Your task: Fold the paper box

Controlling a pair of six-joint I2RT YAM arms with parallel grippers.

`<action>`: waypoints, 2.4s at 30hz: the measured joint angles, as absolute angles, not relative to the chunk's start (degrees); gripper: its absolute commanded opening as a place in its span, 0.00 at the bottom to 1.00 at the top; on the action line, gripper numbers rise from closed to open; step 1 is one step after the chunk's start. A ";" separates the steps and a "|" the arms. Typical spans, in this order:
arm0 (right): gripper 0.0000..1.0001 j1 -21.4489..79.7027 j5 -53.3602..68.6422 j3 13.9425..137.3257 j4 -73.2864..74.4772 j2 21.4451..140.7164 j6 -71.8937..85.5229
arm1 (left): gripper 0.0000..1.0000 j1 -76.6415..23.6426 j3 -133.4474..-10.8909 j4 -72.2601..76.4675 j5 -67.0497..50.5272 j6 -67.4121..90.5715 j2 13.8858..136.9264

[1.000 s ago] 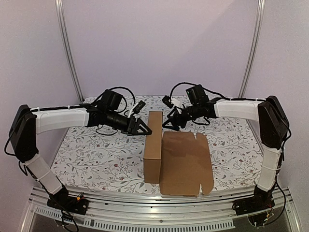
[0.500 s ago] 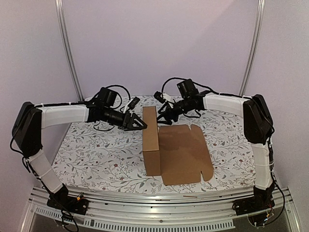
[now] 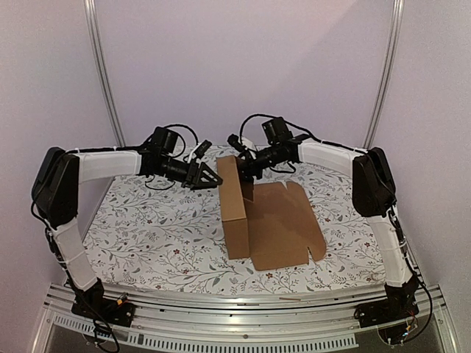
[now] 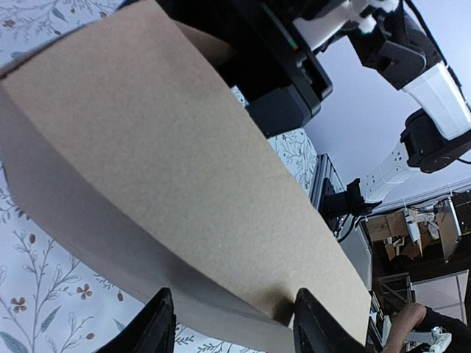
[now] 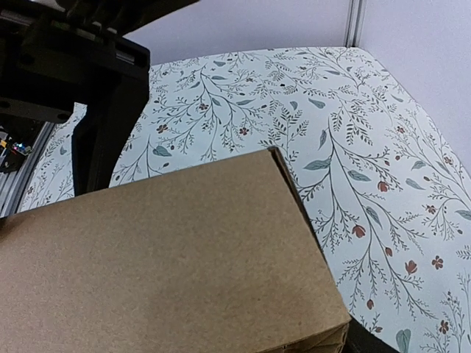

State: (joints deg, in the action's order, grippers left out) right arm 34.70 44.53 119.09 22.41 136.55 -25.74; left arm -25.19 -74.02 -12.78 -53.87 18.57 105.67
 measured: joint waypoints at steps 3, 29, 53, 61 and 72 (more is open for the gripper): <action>0.63 34.76 44.49 117.71 22.39 136.33 -25.52 | 0.56 -24.67 -74.17 -12.60 -52.93 18.63 105.67; 0.80 34.61 32.82 85.54 27.22 109.60 -3.42 | 0.65 -32.27 -81.89 -14.83 -40.56 22.26 104.71; 0.65 16.51 34.89 107.61 39.55 121.08 -26.39 | 0.57 -36.10 -87.79 -22.09 -35.46 15.59 110.32; 0.67 17.67 32.12 117.10 34.61 135.33 -24.45 | 0.57 -35.46 -89.71 -21.21 -40.34 13.67 112.90; 0.74 22.83 41.93 100.79 34.24 128.01 -32.73 | 0.56 -33.93 -90.02 -19.92 -43.68 14.20 113.89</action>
